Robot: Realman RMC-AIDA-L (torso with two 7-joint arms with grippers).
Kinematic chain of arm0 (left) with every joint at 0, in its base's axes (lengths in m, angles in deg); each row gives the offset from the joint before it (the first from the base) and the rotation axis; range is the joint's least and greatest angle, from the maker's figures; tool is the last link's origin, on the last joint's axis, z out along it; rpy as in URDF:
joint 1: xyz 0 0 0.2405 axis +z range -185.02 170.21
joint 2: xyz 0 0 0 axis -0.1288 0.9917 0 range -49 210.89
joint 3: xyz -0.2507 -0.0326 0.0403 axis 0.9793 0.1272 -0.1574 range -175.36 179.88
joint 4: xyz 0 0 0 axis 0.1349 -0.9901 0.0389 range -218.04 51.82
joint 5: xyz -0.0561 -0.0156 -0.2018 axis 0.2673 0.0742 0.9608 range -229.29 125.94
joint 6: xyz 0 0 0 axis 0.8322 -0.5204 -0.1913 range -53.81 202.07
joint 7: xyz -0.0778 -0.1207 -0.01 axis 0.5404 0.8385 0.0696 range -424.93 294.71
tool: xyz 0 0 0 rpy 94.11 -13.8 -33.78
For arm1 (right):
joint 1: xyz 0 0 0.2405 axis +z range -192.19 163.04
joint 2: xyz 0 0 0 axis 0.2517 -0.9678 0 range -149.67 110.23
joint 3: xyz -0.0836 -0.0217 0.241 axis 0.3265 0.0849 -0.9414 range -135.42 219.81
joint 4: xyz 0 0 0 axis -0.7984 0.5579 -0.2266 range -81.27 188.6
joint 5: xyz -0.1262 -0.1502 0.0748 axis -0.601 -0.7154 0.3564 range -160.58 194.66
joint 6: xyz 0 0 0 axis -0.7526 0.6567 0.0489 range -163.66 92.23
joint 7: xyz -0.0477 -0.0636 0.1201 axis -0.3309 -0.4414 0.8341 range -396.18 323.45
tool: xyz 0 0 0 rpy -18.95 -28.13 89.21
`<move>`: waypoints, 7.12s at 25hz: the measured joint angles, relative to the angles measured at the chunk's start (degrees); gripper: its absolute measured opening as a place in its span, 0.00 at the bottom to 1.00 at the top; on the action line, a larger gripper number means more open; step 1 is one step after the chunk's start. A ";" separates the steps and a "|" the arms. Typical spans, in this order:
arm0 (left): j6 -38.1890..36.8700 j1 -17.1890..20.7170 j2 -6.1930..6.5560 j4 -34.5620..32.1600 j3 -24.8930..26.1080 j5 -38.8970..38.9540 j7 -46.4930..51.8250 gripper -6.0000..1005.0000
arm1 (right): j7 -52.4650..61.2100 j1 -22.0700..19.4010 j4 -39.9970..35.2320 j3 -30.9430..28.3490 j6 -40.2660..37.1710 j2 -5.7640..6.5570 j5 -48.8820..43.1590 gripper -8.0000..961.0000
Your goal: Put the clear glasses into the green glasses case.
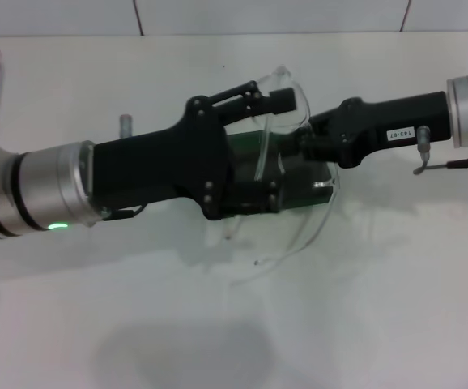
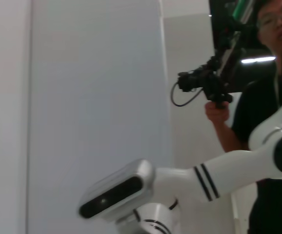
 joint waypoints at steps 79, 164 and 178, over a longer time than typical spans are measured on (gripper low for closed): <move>3.61 -0.89 0.15 -2.78 0.09 -8.61 -3.40 0.81 | -4.20 -1.90 -1.03 -5.68 -4.13 -4.17 -4.97 0.14; 28.57 13.49 1.14 -2.42 0.09 31.12 8.62 0.81 | 24.93 -4.21 -40.57 48.25 33.16 -5.05 -68.54 0.16; 29.30 12.72 0.99 -2.35 0.09 31.13 8.13 0.81 | 25.17 -4.87 -38.96 49.98 37.37 -5.05 -69.36 0.17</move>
